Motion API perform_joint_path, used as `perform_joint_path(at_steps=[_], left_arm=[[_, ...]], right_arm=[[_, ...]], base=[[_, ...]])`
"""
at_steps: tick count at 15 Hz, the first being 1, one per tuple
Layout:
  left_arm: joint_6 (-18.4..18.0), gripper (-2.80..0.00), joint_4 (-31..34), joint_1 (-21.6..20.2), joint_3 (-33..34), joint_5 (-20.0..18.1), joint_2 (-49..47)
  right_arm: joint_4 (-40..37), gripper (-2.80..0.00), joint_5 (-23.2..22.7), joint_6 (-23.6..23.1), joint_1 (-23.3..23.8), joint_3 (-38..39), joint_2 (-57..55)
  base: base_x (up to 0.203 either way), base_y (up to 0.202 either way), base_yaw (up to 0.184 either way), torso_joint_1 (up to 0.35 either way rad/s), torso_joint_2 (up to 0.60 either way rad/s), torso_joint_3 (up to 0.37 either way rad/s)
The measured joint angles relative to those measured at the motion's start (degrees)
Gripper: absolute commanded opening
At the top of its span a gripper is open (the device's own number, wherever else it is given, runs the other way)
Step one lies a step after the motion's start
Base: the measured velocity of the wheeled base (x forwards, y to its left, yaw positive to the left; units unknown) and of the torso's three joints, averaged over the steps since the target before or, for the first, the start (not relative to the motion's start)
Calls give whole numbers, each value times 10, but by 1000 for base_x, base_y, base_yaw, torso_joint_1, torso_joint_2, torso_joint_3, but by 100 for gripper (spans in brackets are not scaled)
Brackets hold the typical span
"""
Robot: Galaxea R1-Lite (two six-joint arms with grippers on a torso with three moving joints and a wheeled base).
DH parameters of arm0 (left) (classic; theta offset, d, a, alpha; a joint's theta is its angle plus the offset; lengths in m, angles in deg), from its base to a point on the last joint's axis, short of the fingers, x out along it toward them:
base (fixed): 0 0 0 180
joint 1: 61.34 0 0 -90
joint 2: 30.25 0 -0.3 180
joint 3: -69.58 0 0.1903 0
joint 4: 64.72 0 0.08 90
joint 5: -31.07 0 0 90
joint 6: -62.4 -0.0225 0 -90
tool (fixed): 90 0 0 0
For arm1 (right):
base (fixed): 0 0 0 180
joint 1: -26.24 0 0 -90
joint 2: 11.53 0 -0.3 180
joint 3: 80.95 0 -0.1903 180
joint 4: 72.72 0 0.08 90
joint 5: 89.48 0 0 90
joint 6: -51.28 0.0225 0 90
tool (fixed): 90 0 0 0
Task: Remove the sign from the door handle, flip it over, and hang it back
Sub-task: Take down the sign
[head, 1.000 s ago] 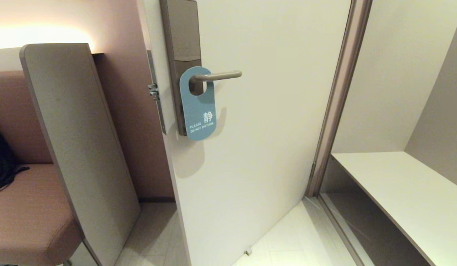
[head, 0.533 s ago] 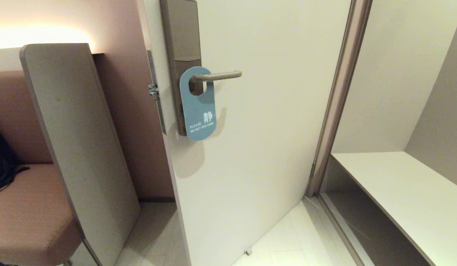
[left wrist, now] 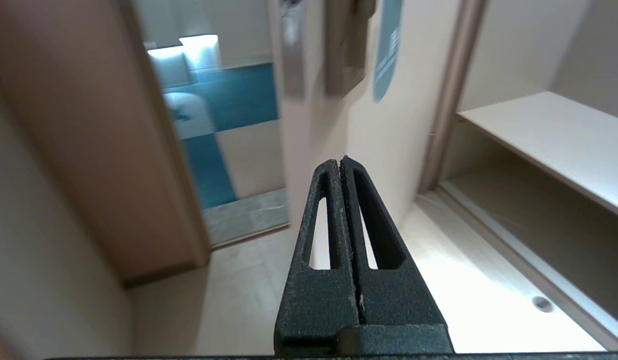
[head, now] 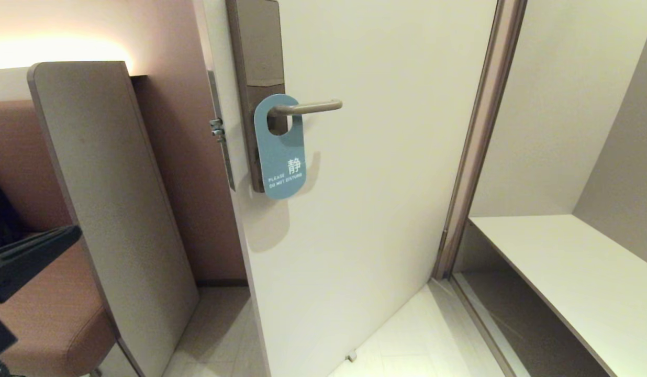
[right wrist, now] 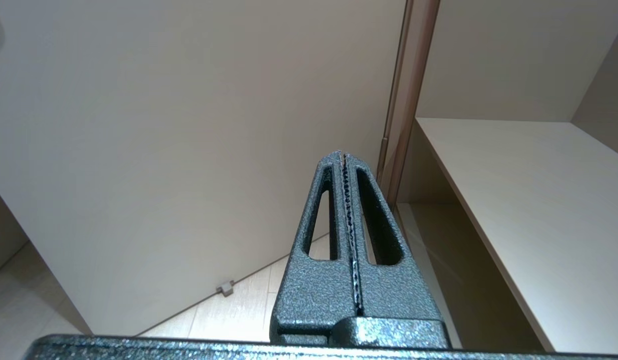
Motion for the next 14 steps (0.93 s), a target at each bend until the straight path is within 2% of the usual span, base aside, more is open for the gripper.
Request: perform_joint_path(at_steps=[1, 4, 8, 14], left_arm=[[0, 0, -20, 1, -13, -11, -37], [0, 0, -64, 6, -47, -28, -125], [1, 0, -75, 22, -58, -99, -171], [3, 0, -112, 45, -57, -117, -218]], right_arm=[[0, -280, 0, 0, 0, 0, 0], [0, -280, 0, 0, 0, 0, 0], [0, -280, 0, 0, 0, 0, 0], [0, -280, 0, 0, 0, 0, 0]], base=[[0, 0, 0, 0, 0, 0], [0, 0, 0, 0, 0, 0], [0, 0, 0, 0, 0, 0], [0, 0, 0, 0, 0, 0]])
